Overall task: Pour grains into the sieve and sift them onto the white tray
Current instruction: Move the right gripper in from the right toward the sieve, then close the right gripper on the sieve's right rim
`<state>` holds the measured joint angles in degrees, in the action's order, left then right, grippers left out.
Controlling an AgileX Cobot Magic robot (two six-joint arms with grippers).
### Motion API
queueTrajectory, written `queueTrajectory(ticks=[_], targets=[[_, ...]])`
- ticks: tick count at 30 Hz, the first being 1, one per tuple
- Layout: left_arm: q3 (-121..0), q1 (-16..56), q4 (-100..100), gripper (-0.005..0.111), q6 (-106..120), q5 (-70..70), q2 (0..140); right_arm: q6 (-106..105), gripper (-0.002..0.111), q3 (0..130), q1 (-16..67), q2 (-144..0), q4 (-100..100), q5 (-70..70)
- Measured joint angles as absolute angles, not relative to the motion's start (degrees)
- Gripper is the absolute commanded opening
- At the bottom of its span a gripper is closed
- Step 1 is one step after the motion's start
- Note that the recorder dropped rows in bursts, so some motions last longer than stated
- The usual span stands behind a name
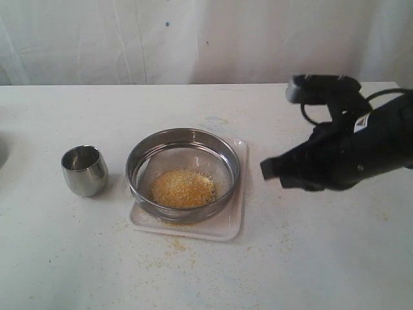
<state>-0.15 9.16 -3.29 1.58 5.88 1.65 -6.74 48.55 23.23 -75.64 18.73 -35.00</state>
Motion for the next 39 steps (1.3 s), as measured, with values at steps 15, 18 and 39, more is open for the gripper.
queueTrajectory(ticks=[15, 18, 39], targets=[[-0.15, 9.16, -3.42, 0.0, 1.58, 5.88, 1.65, -11.8, 0.053, 76.74, 19.56, -104.72, 24.74, -40.99], [-0.15, 9.16, -3.42, 0.0, 1.58, 5.88, 1.65, -14.47, 0.053, 80.71, 20.85, -109.8, 23.16, -41.11], [-0.15, 9.16, -3.42, 0.0, 1.58, 5.88, 1.65, -20.29, 0.051, 95.23, 24.04, -127.08, 14.69, -42.42]])
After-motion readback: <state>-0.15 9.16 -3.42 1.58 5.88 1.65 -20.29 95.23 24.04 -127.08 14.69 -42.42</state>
